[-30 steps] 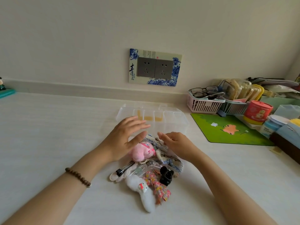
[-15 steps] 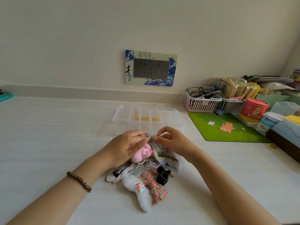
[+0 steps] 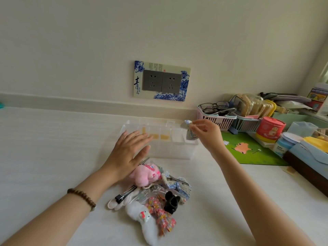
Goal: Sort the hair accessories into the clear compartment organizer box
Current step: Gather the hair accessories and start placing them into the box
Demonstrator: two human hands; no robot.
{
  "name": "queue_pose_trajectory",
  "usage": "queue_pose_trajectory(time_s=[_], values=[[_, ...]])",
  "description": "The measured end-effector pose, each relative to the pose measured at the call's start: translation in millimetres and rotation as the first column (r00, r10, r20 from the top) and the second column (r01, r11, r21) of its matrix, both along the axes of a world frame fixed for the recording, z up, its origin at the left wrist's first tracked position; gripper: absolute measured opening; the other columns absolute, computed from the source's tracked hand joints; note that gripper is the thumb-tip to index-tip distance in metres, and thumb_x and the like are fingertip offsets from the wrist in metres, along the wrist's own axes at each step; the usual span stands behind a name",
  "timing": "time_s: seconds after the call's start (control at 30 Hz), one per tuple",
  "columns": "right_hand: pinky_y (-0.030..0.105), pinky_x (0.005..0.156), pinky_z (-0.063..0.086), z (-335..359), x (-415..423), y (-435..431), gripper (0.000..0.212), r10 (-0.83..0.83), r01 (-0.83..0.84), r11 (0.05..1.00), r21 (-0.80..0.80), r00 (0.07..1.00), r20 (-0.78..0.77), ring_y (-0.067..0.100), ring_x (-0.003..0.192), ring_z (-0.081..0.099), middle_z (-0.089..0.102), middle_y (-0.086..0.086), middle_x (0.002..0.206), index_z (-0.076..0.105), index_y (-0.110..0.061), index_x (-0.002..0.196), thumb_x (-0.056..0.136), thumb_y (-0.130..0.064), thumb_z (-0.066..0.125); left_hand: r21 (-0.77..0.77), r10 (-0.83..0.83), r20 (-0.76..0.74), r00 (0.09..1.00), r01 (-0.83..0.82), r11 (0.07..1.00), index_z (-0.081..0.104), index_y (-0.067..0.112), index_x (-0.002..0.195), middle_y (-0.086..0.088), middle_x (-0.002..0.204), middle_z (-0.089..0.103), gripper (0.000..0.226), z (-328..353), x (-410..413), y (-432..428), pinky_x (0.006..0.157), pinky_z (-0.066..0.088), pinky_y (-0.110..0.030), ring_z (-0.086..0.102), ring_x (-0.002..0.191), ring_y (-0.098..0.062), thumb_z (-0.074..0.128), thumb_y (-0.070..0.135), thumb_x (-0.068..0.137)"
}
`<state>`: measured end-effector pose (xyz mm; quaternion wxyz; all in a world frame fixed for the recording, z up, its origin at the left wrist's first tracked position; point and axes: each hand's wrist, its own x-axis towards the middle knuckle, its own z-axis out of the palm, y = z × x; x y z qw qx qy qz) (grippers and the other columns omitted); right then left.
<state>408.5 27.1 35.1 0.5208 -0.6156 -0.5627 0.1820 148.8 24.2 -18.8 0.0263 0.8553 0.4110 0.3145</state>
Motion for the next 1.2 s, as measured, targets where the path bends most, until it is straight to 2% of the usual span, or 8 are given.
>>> queue_pose_trajectory(time_s=[0.23, 0.43, 0.53, 0.63, 0.8, 1.0, 1.1, 1.2], values=[[0.028, 0.08, 0.034, -19.4, 1.6, 3.2, 0.022, -0.127, 0.101, 0.991, 0.083, 0.894, 0.429, 0.012, 0.095, 0.045, 0.053, -0.005, 0.097, 0.066, -0.019, 0.091, 0.08, -0.038, 0.067, 0.021, 0.012, -0.026, 1.0, -0.011, 1.0, 0.037, 0.034, 0.138, 0.009, 0.143, 0.044, 0.078, -0.8, 0.4, 0.8, 0.116, 0.005, -0.032, 0.032, 0.134, -0.006, -0.004, 0.07, 0.083], [0.035, 0.104, 0.021, -17.9, 13.5, -7.3, 0.048, -0.059, 0.065, 0.998, 0.018, 0.71, 0.702, 0.021, 0.13, 0.032, 0.047, 0.002, 0.135, 0.064, -0.025, 0.114, 0.093, -0.051, 0.03, -0.01, -0.058, 0.063, 0.996, 0.059, 0.998, 0.041, 0.034, 0.135, 0.014, 0.14, 0.043, 0.074, 4.3, -0.3, -1.7, 0.116, 0.007, -0.03, 0.03, 0.134, -0.003, 0.001, 0.071, 0.084], [0.036, 0.109, 0.016, -18.3, 11.9, -7.6, 0.05, -0.021, 0.008, 1.0, 0.022, 0.728, 0.685, 0.02, 0.136, 0.024, 0.04, 0.001, 0.143, 0.061, -0.029, 0.119, 0.094, -0.051, 0.024, -0.069, -0.167, 0.221, 0.961, 0.186, 0.98, 0.05, 0.036, 0.128, 0.023, 0.131, 0.048, 0.057, 17.4, 6.4, -18.7, 0.11, 0.022, -0.021, 0.037, 0.128, 0.005, 0.026, 0.066, 0.086], [0.036, 0.113, 0.008, -20.4, 5.8, -8.0, 0.058, 0.058, -0.024, 0.998, -0.058, 0.711, 0.701, 0.019, 0.139, 0.018, 0.037, 0.0, 0.146, 0.068, -0.028, 0.108, 0.093, -0.053, 0.018, -0.262, -0.216, 0.23, 0.949, 0.274, 0.925, 0.059, 0.043, 0.115, 0.033, 0.114, 0.052, 0.047, 26.2, 17.1, -38.7, 0.096, 0.029, -0.006, 0.043, 0.115, 0.013, 0.045, 0.065, 0.076], [0.04, 0.117, 0.004, -22.6, 2.7, -10.8, 0.059, 0.126, -0.01, 0.986, -0.167, 0.704, 0.699, 0.019, 0.142, 0.01, 0.032, 0.0, 0.15, 0.066, -0.029, 0.111, 0.094, -0.054, 0.016, -0.348, -0.246, 0.113, 0.963, 0.27, 0.898, 0.067, 0.041, 0.1, 0.019, 0.098, 0.064, 0.039, 18.1, 24.5, -42.6, 0.091, 0.046, -0.029, 0.055, 0.102, 0.001, 0.059, 0.065, 0.07], [0.026, 0.095, 0.025, -2.4, -0.1, -24.8, 0.047, 0.061, -0.148, 0.978, 0.151, 0.881, 0.469, 0.011, 0.117, 0.04, 0.054, -0.006, 0.115, 0.069, -0.026, 0.099, 0.095, -0.048, 0.027, -0.374, -0.234, 0.032, 0.972, 0.229, 0.899, 0.07, 0.037, 0.09, 0.02, 0.094, 0.064, 0.043, 16.1, 28.0, -41.1, 0.092, 0.043, -0.024, 0.052, 0.101, 0.001, 0.07, 0.066, 0.058], [0.016, 0.086, 0.038, 5.9, -7.9, -33.7, 0.031, 0.269, -0.321, 0.941, 0.107, 0.902, 0.338, 0.005, 0.097, 0.053, 0.059, -0.006, 0.105, 0.069, -0.024, 0.097, 0.093, -0.042, 0.044, -0.411, -0.198, 0.11, 0.974, 0.226, 0.883, 0.072, 0.031, 0.082, 0.015, 0.095, 0.065, 0.029, 16.5, 30.0, -43.3, 0.09, 0.041, -0.019, 0.053, 0.1, 0.001, 0.077, 0.052, 0.062], [0.022, 0.085, 0.05, 5.9, -16.8, -38.5, 0.023, 0.373, -0.405, 0.914, 0.026, 0.864, 0.339, 0.007, 0.093, 0.062, 0.065, -0.006, 0.098, 0.069, -0.022, 0.096, 0.09, -0.036, 0.053, -0.443, -0.167, 0.175, 0.97, 0.229, 0.867, 0.073, 0.029, 0.074, 0.014, 0.093, 0.067, 0.014, 16.6, 32.0, -45.8, 0.085, 0.041, -0.015, 0.055, 0.098, 0.004, 0.078, 0.04, 0.067]])
